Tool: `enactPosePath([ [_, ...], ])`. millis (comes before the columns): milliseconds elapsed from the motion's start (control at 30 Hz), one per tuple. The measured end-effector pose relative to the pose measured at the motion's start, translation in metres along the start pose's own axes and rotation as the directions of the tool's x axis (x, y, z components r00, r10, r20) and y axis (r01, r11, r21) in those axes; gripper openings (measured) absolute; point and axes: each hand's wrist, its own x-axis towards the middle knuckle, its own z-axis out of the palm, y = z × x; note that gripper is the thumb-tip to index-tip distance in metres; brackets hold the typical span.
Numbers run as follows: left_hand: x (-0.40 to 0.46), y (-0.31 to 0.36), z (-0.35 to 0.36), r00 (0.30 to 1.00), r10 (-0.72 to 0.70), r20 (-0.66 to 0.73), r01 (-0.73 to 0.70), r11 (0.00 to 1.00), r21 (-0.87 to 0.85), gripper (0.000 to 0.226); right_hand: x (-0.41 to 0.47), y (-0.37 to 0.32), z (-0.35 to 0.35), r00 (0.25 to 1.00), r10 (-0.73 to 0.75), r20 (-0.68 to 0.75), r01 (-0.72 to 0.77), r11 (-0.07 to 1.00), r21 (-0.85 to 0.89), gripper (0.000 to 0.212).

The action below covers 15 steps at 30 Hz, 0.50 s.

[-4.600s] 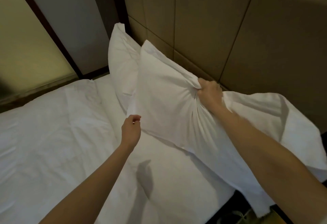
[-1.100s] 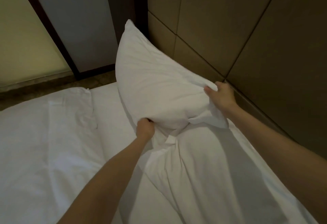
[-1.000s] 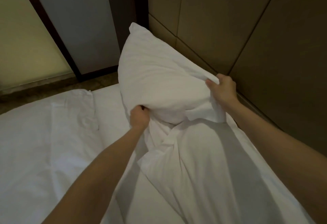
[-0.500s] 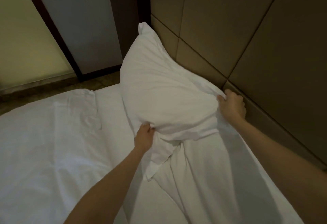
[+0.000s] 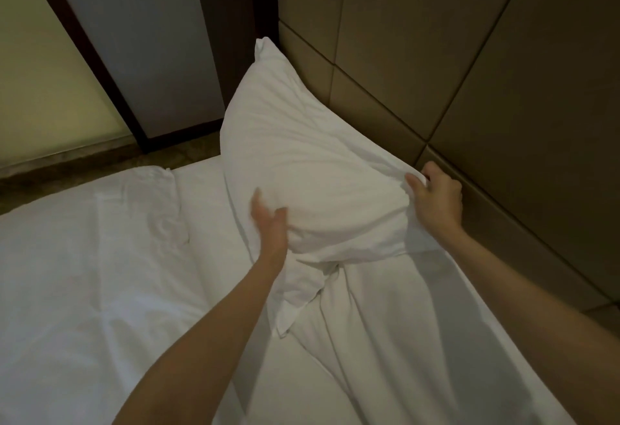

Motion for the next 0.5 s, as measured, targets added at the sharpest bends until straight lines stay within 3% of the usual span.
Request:
enactPosePath([
  [33, 0.001, 0.011, 0.015, 0.984, -0.034, 0.175, 0.014, 0.993, 0.115, 0.058, -0.001, -0.003, 0.000, 1.000, -0.004, -0.009, 0.004, 1.000, 0.015, 0.031],
  [100, -0.007, 0.029, 0.045, 0.881, -0.191, 0.432, 0.049, 0.947, 0.319, 0.057, -0.001, -0.005, -0.002, 1.000, 0.017, -0.020, -0.017, 1.000, 0.020, 0.029],
  [167, -0.017, 0.043, 0.063, 0.755, -0.300, 0.583, 0.123, 0.938, 0.324, 0.067, -0.002, 0.000, -0.007, 0.998, 0.063, 0.012, -0.063, 0.998, -0.015, 0.025],
  [233, -0.024, 0.042, 0.068, 0.714, -0.316, 0.625, 0.156, 0.942, 0.297, 0.073, -0.005, 0.007, -0.013, 0.993, 0.086, 0.087, -0.080, 0.995, -0.061, 0.020],
  [367, -0.042, 0.020, 0.046, 0.839, -0.277, 0.469, 0.137, 0.940, 0.311, 0.058, -0.019, 0.021, -0.024, 0.986, 0.074, 0.148, -0.062, 0.995, -0.084, 0.014],
  [433, -0.065, 0.010, 0.026, 0.824, -0.270, 0.499, 0.067, 0.920, 0.387, 0.049, -0.032, 0.027, -0.035, 0.981, 0.080, 0.176, -0.068, 0.995, -0.074, 0.012],
  [500, -0.076, -0.001, 0.009, 0.809, -0.294, 0.509, 0.093, 0.919, 0.383, 0.044, -0.039, 0.033, -0.037, 0.976, 0.074, 0.204, -0.057, 0.995, -0.085, 0.011],
])
